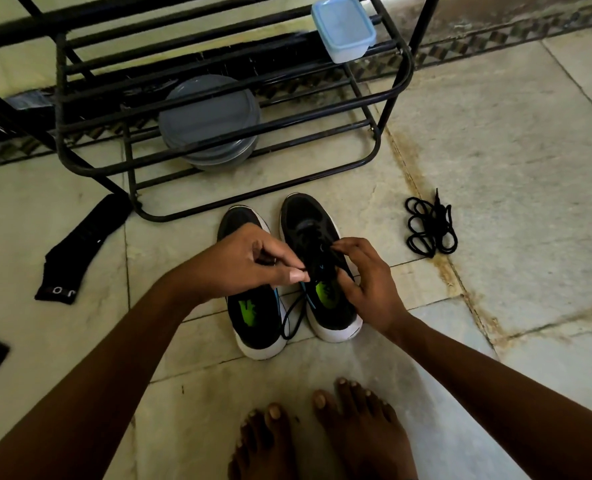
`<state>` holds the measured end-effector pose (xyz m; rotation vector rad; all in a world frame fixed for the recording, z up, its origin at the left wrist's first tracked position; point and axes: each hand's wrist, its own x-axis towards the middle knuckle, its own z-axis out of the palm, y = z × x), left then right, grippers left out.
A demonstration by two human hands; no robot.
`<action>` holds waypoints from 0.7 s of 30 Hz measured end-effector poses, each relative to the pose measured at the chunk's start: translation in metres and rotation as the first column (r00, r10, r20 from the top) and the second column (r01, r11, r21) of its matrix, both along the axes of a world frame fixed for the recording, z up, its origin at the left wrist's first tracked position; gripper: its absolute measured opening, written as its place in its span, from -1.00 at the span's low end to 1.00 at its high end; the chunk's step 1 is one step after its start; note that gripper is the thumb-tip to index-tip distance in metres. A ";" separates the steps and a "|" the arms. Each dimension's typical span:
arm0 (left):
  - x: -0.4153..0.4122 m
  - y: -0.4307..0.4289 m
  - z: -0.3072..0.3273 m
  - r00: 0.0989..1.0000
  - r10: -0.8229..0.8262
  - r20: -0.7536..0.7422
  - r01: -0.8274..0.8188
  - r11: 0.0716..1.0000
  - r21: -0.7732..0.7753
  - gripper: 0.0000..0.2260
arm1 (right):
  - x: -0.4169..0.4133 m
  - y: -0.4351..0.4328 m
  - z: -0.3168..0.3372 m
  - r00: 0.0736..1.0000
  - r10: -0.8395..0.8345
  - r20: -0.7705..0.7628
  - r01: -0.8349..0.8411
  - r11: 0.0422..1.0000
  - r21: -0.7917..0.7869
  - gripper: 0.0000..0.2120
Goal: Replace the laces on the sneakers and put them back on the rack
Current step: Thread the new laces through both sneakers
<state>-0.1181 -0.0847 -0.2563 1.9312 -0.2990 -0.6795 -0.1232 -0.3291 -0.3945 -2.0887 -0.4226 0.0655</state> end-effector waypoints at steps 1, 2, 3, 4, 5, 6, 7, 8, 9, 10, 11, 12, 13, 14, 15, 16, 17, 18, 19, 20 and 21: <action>-0.001 0.001 -0.003 1.000 -0.004 0.030 0.003 0.999 0.032 -0.87 | 0.000 0.000 0.002 1.000 -0.002 -0.015 0.002 1.000 -0.010 -0.64; -0.002 0.001 -0.005 0.998 -0.005 0.061 0.002 0.999 0.053 -0.87 | 0.000 0.000 0.005 1.000 -0.009 -0.027 0.008 1.000 -0.023 -0.63; -0.002 0.001 -0.008 0.997 0.008 0.078 -0.012 0.999 0.050 -0.86 | 0.001 0.000 0.010 0.999 -0.017 -0.029 0.015 0.999 -0.038 -0.63; -0.003 0.001 -0.009 0.996 0.030 0.086 -0.033 0.999 0.030 -0.86 | 0.002 0.000 0.016 1.000 -0.017 -0.017 0.016 0.999 -0.048 -0.62; -0.003 0.000 -0.010 0.995 0.052 0.091 -0.053 0.999 0.009 -0.85 | 0.004 0.001 0.024 1.000 -0.005 0.001 0.005 0.999 -0.041 -0.60; -0.003 -0.001 -0.010 0.993 0.065 0.102 -0.065 0.998 -0.004 -0.85 | 0.006 0.001 0.033 1.000 0.022 0.013 -0.022 1.000 -0.012 -0.59; -0.003 -0.002 -0.011 0.989 0.077 0.128 -0.078 0.997 -0.001 -0.85 | 0.010 0.003 0.043 0.998 0.067 0.004 -0.067 0.997 0.047 -0.59; -0.002 -0.003 -0.012 0.983 0.087 0.161 -0.092 0.996 0.021 -0.86 | 0.012 0.008 0.054 0.993 0.112 -0.036 -0.107 0.986 0.131 -0.60; -0.001 -0.003 -0.012 0.975 0.096 0.198 -0.108 0.993 0.054 -0.87 | 0.014 0.012 0.065 0.983 0.149 -0.109 -0.122 0.967 0.222 -0.62; 0.000 -0.002 -0.013 0.966 0.105 0.236 -0.129 0.988 0.086 -0.87 | 0.017 0.017 0.074 0.964 0.182 -0.192 -0.118 0.945 0.305 -0.64; 0.002 -0.001 -0.014 0.957 0.116 0.266 -0.148 0.984 0.104 -0.86 | 0.021 0.020 0.083 0.943 0.210 -0.257 -0.103 0.921 0.376 -0.65; 0.003 0.000 -0.015 0.949 0.134 0.286 -0.171 0.979 0.109 -0.86 | 0.025 0.023 0.088 0.929 0.224 -0.294 -0.081 0.900 0.429 -0.66; 0.005 0.001 -0.015 0.938 0.164 0.305 -0.205 0.973 0.109 -0.87 | 0.030 0.024 0.093 0.922 0.225 -0.315 -0.053 0.880 0.473 -0.67; 0.006 0.003 -0.017 0.924 0.203 0.324 -0.250 0.962 0.109 -0.87 | 0.034 0.024 0.097 0.914 0.225 -0.338 -0.024 0.861 0.508 -0.68; 0.007 0.005 -0.018 0.911 0.240 0.336 -0.290 0.951 0.108 -0.88 | 0.038 0.023 0.102 0.904 0.227 -0.363 -0.001 0.849 0.529 -0.69; 0.007 0.008 -0.020 0.905 0.265 0.334 -0.314 0.944 0.103 -0.89 | 0.042 0.021 0.105 0.894 0.225 -0.388 0.015 0.849 0.528 -0.72; 0.007 0.011 -0.021 0.905 0.274 0.326 -0.322 0.941 0.101 -0.89 | 0.046 0.018 0.107 0.887 0.221 -0.406 0.021 0.858 0.513 -0.75; 0.007 0.013 -0.023 0.906 0.271 0.325 -0.322 0.940 0.111 -0.88 | 0.049 0.015 0.107 0.882 0.220 -0.416 0.020 0.865 0.501 -0.78; 0.006 0.016 -0.026 0.902 0.266 0.340 -0.327 0.935 0.135 -0.87 | 0.052 0.012 0.106 0.881 0.221 -0.419 0.021 0.865 0.501 -0.82; 0.005 0.018 -0.028 0.893 0.265 0.365 -0.342 0.925 0.166 -0.87 | 0.055 0.010 0.106 0.881 0.222 -0.417 0.028 0.857 0.515 -0.84; 0.004 0.020 -0.030 0.882 0.271 0.386 -0.363 0.912 0.191 -0.86 | 0.058 0.008 0.105 0.882 0.225 -0.415 0.038 0.842 0.538 -0.87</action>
